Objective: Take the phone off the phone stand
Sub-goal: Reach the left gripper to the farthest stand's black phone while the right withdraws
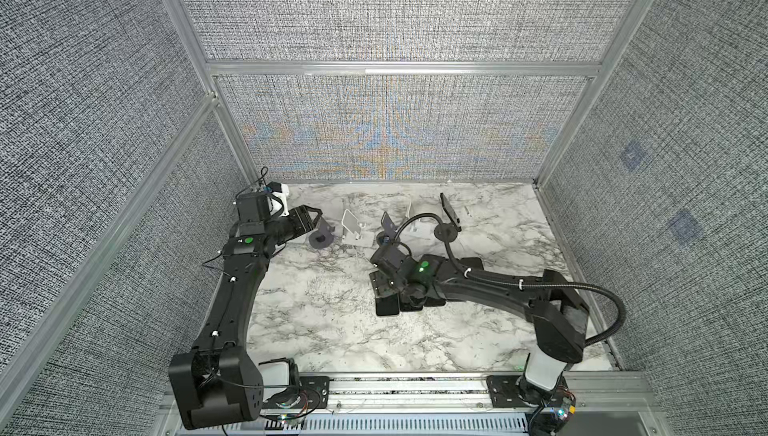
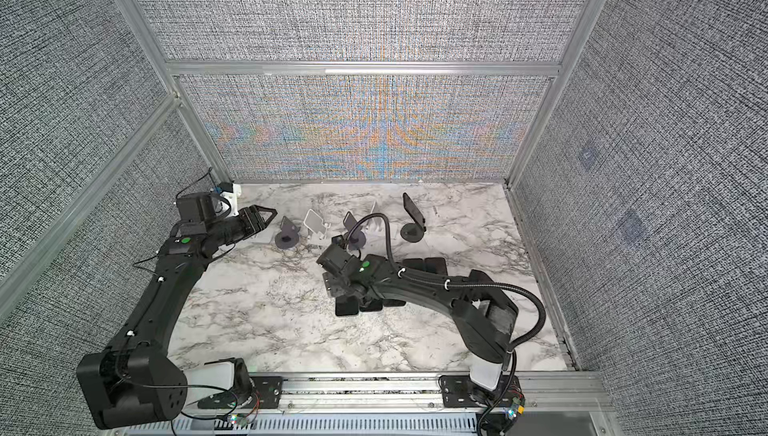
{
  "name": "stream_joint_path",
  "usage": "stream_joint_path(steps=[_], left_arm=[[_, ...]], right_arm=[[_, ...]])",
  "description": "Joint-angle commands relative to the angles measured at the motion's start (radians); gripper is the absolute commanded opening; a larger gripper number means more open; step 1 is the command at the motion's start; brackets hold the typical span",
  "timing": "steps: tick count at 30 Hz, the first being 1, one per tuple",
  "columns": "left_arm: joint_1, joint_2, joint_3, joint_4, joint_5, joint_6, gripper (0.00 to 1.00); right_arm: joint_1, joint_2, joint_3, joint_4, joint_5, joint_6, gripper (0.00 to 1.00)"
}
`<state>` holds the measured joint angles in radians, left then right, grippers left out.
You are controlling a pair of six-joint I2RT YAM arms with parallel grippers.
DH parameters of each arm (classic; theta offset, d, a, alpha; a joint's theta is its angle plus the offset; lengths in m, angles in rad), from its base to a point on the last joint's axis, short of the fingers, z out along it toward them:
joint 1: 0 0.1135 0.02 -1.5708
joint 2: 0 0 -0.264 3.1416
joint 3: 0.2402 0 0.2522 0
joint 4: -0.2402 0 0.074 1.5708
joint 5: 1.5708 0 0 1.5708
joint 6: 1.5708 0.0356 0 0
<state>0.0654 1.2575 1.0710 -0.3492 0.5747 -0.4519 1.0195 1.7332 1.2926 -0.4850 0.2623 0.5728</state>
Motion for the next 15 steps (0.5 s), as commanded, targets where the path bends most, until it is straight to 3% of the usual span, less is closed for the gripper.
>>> stream_joint_path(steps=[1, 9, 15], left_arm=[[-0.017, 0.000, 0.015, -0.022, -0.039, 0.046, 0.67], [-0.206, -0.017, 0.043, -0.031, -0.253, 0.064, 0.72], [-0.416, 0.132, 0.164, -0.018, -0.387, 0.068, 0.88]], right_arm=[[-0.029, -0.076, -0.078, -0.021, 0.050, -0.015, 0.87], [-0.159, -0.358, -0.349, -0.030, 0.072, 0.026, 0.97], [-0.263, -0.574, -0.516, -0.021, 0.069, 0.003, 0.99]])
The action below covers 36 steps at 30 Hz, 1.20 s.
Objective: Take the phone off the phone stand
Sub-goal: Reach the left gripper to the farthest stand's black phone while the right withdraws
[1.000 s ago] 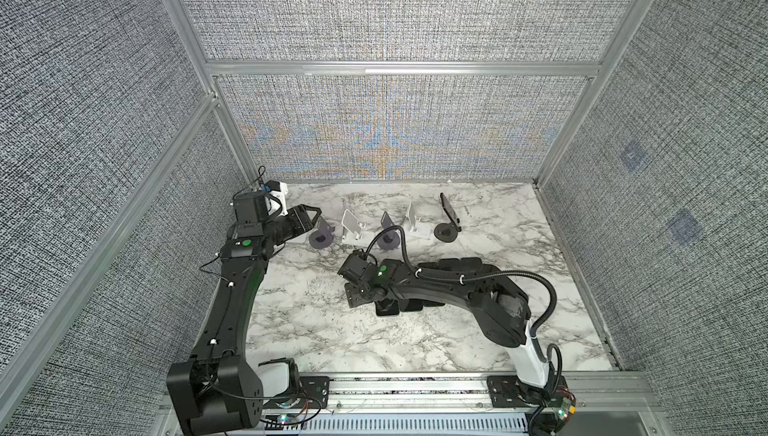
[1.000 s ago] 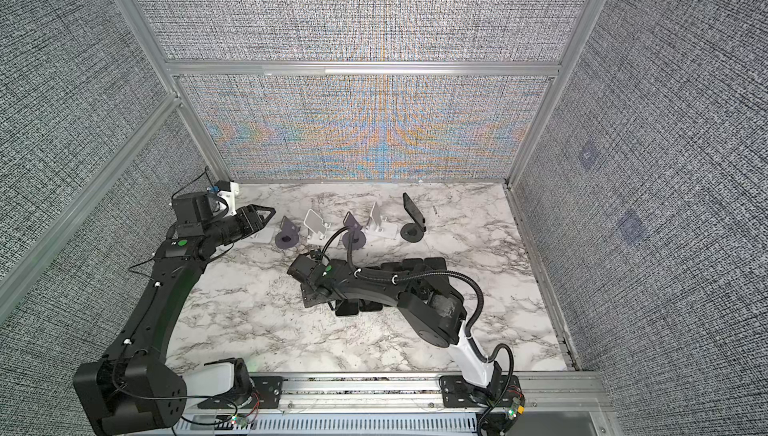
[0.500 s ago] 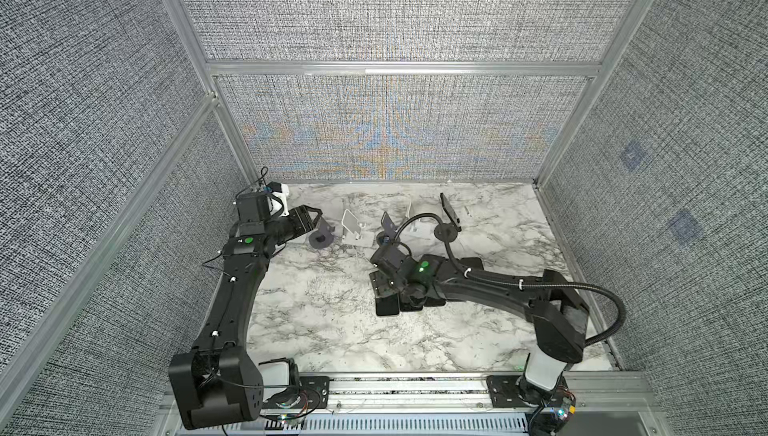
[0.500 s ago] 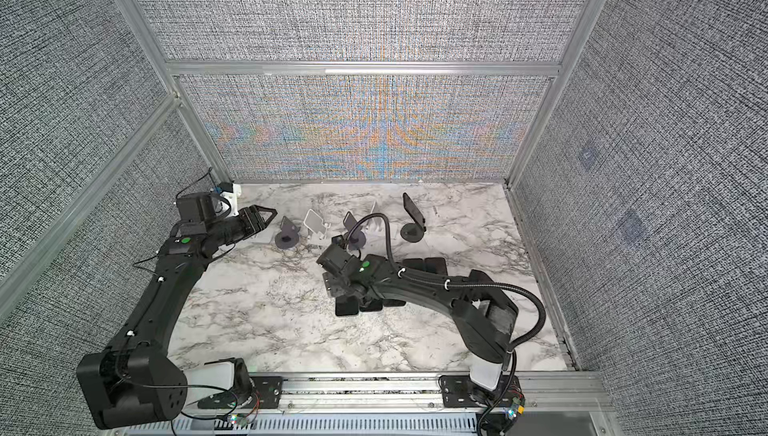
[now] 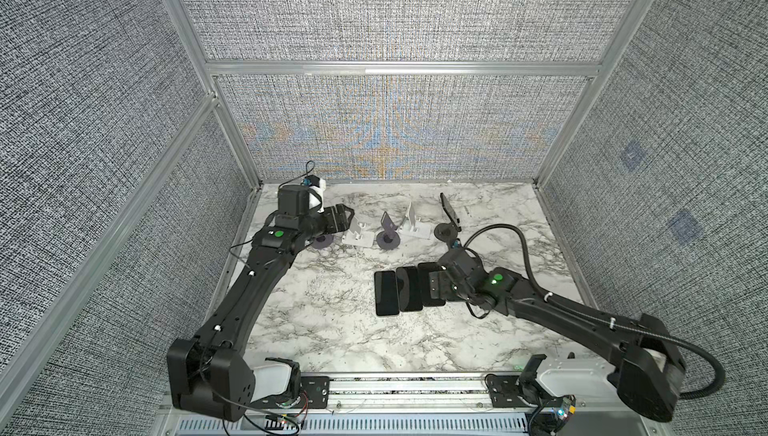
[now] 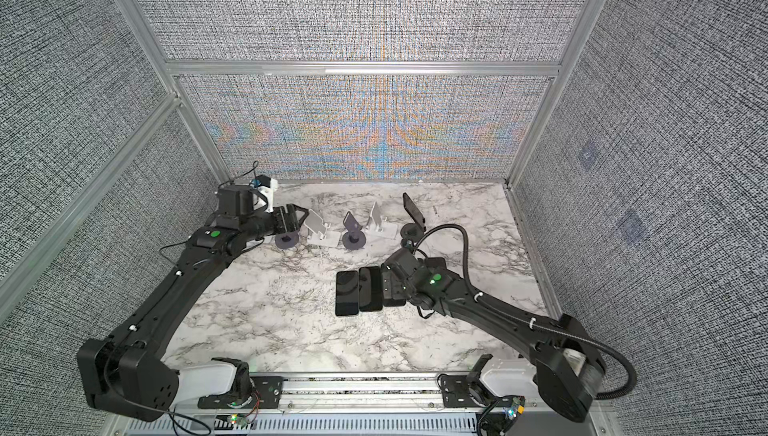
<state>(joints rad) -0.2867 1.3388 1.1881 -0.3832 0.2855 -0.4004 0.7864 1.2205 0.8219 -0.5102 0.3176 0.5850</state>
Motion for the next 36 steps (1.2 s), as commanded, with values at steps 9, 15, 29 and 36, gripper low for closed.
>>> stream_joint_path(steps=[9, 15, 29, 36], left_arm=[[-0.288, 0.412, 0.412, -0.039, -0.157, 0.029, 0.99], [-0.367, 0.624, 0.643, -0.074, -0.151, 0.005, 0.99], [-0.427, 1.009, 1.123, -0.192, -0.121, 0.002, 0.92], [-0.437, 1.142, 1.256, -0.193, -0.085, -0.017, 0.83]], right_arm=[[-0.216, -0.364, -0.249, -0.023, 0.001, 0.076, 0.99], [-0.360, -0.461, -0.312, -0.013, -0.150, 0.085, 0.99], [-0.393, -0.447, -0.332, -0.048, -0.240, 0.057, 0.98], [-0.393, -0.492, -0.342, -0.097, -0.188, 0.042, 0.98]])
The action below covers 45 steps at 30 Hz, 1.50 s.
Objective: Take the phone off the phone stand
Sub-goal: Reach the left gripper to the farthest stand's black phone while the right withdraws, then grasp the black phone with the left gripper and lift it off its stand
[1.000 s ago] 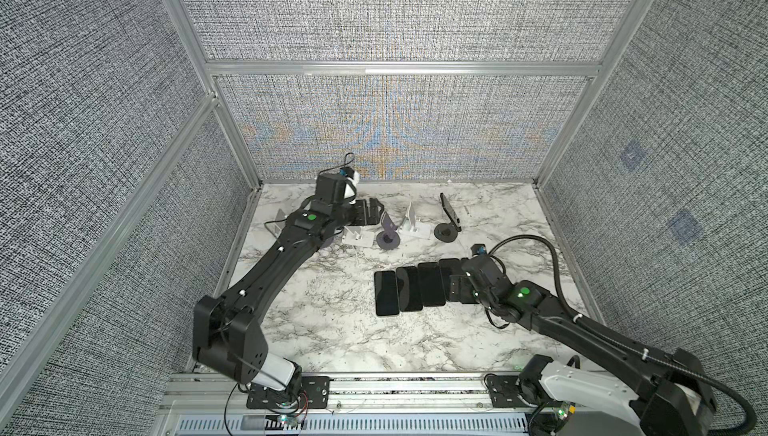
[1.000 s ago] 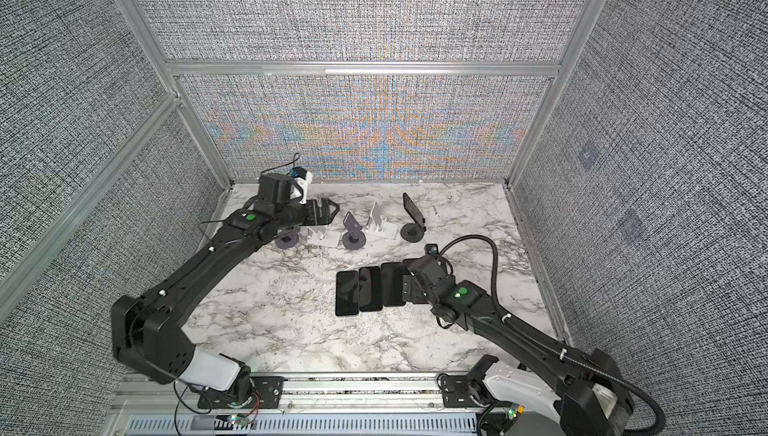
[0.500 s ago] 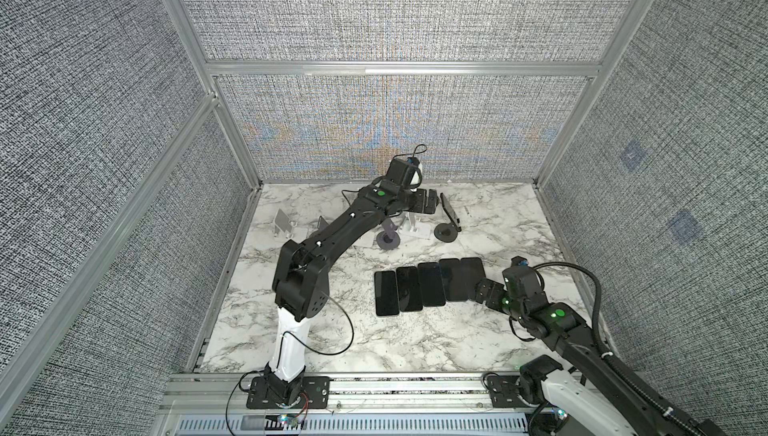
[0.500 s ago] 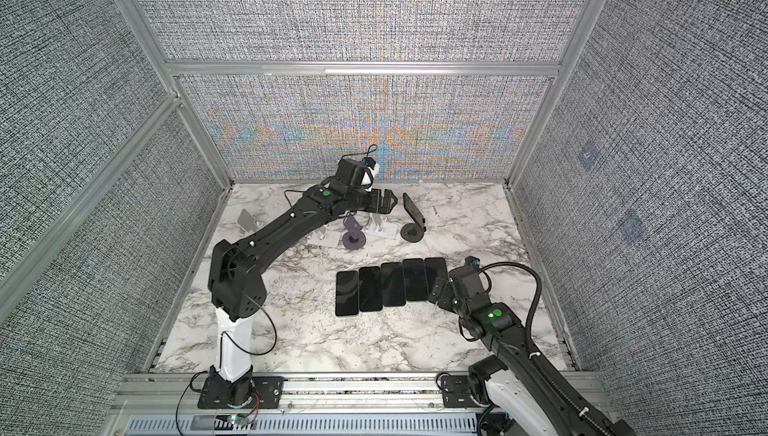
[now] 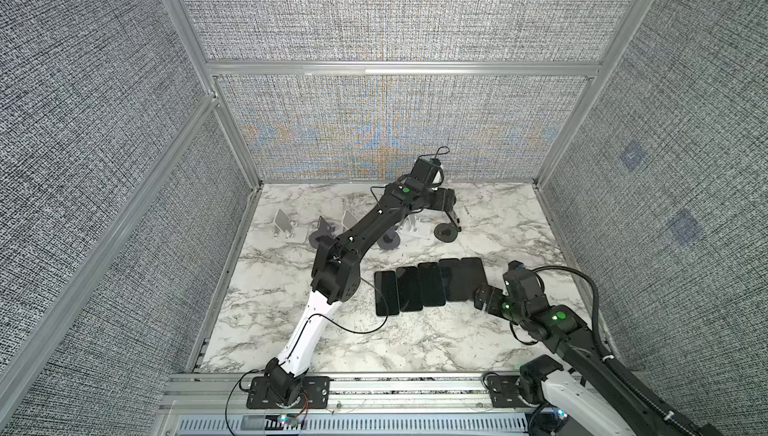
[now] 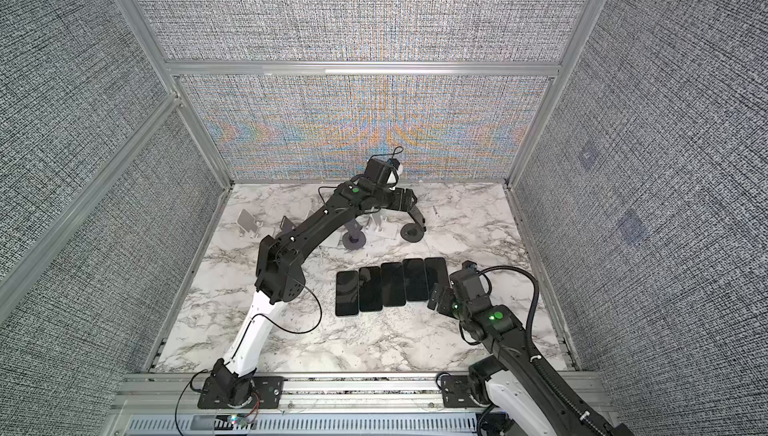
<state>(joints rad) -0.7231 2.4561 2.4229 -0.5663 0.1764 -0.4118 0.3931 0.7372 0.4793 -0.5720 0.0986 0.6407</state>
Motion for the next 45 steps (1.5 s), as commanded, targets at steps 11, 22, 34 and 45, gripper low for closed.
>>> stream_joint_path(steps=[11, 22, 34, 45], left_arm=[[-0.008, 0.063, 0.032, 0.023, 0.048, -0.004, 0.35], [-0.009, 0.034, 0.005, 0.080, 0.073, -0.017, 0.12], [-0.009, -0.098, -0.106, 0.145, 0.118, -0.051, 0.01], [-0.006, -0.437, -0.410, 0.094, 0.110, 0.049, 0.00]], right_arm=[[-0.002, 0.014, 0.005, -0.040, 0.056, -0.043, 0.98], [-0.001, 0.024, 0.004, -0.037, 0.040, -0.053, 0.98], [0.005, 0.093, 0.089, -0.008, -0.130, -0.149, 0.95], [0.147, 0.126, 0.312, -0.130, -0.066, -0.243, 0.96]])
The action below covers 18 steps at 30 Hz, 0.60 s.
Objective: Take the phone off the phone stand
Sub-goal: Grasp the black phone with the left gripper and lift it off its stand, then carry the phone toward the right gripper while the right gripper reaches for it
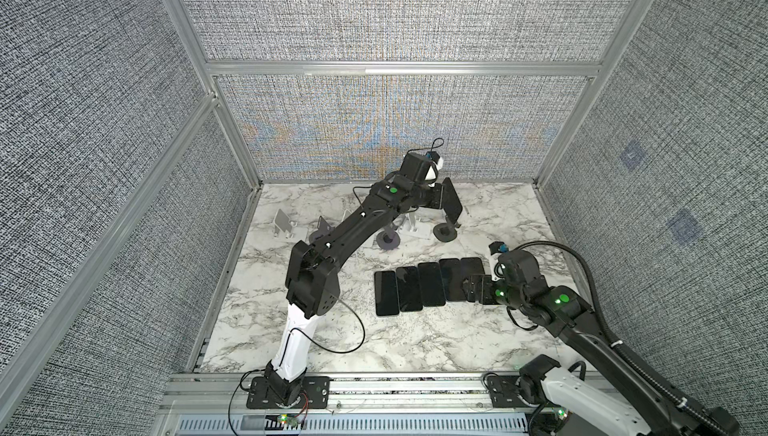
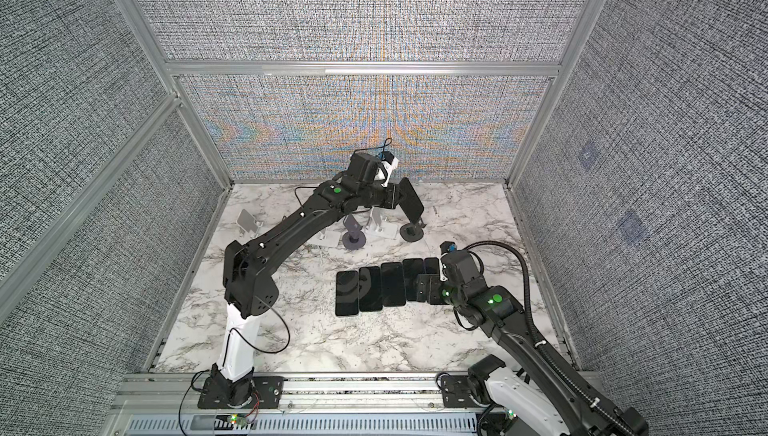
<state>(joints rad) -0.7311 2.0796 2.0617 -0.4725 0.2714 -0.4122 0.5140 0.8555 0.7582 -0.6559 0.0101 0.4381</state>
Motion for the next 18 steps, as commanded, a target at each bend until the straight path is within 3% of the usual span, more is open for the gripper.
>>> stream_joint_path(steps=[1, 5, 11, 15, 18], left_arm=[[0.004, -0.088, -0.080, -0.016, 0.014, 0.062, 0.00], [0.043, -0.230, -0.191, -0.099, 0.087, 0.071, 0.00], [0.136, -0.397, -0.351, -0.271, 0.152, 0.129, 0.00], [0.198, -0.487, -0.474, -0.360, 0.122, 0.125, 0.00], [0.257, -0.531, -0.594, -0.353, 0.205, 0.138, 0.00]], right_arm=[[0.051, 0.022, 0.054, -0.048, 0.027, -0.046, 0.96], [0.176, 0.084, 0.128, -0.028, 0.141, -0.063, 0.96], [0.270, 0.189, 0.219, 0.052, 0.145, -0.119, 0.90], [0.326, 0.278, 0.296, 0.067, 0.179, -0.131, 0.89], [0.368, 0.354, 0.336, 0.085, 0.182, -0.128, 0.89]])
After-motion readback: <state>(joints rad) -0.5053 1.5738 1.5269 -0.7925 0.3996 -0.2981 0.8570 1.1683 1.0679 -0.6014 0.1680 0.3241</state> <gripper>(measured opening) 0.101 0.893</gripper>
